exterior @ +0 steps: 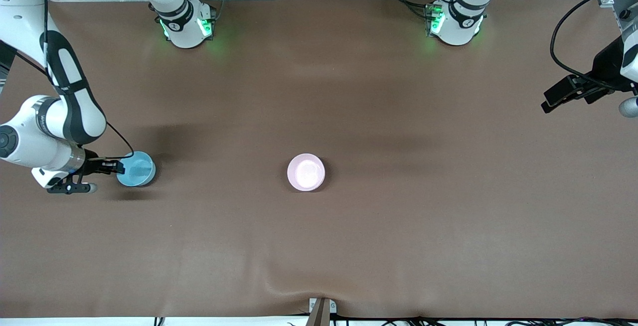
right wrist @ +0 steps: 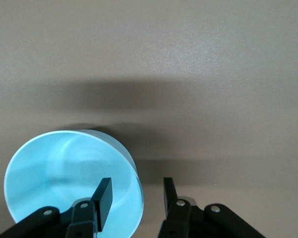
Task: Stack pink and blue bowls on white bowl
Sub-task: 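Lower the right gripper onto the blue bowl rim and grasp it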
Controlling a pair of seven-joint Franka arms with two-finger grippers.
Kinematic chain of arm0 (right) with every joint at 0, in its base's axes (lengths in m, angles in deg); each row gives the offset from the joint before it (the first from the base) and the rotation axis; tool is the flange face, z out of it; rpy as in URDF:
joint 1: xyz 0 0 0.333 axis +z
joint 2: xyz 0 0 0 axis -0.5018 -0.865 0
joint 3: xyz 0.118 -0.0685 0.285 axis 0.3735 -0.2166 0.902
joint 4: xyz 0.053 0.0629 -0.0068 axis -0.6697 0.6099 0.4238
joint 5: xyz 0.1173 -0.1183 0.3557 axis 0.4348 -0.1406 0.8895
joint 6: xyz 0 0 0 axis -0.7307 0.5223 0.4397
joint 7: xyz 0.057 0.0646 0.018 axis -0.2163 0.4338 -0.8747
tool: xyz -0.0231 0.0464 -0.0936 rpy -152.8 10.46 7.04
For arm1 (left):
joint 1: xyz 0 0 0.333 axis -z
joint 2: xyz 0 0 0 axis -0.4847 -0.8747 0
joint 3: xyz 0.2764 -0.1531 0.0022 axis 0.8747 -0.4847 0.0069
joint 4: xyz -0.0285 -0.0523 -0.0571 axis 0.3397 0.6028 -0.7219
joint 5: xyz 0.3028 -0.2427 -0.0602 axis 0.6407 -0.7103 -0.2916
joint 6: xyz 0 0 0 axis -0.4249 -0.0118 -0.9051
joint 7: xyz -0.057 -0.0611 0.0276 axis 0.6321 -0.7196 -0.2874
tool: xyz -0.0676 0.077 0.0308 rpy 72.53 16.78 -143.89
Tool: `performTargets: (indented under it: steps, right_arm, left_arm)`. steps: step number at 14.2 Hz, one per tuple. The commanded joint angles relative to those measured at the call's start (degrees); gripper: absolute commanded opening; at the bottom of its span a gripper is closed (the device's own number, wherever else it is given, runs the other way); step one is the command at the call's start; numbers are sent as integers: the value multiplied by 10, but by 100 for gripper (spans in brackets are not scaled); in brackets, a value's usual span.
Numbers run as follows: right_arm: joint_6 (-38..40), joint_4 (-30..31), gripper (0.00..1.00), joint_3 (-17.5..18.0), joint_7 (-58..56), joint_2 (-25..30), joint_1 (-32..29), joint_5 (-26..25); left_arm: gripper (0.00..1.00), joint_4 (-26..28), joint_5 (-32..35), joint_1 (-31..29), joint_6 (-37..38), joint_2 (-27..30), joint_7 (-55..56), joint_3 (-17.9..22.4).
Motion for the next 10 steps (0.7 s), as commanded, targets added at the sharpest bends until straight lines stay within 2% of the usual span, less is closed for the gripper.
performTargets:
  steps: [1,2,3,4,7,10]
  right_arm:
    - [-21,12,16,5,-13,-1,-4,-5]
    - [-21,11,2,5,-13,-2,-5,-5]
    - [-20,11,0,5,-12,-1,-4,-5]
    - [-19,11,0,5,-12,-1,-3,-5]
    - [12,-8,0,8,-1,8,7,-3]
    - [140,-85,0,12,65,15,35,5]
  left_arm:
    - [100,5,-10,18,4,16,-6,16]
    - [100,6,-9,54,4,16,-5,50]
    - [100,6,-9,93,7,16,-5,95]
    - [100,8,-9,113,10,18,-6,115]
    - [100,12,-9,115,11,29,-5,116]
    - [100,8,-7,120,9,25,-4,112]
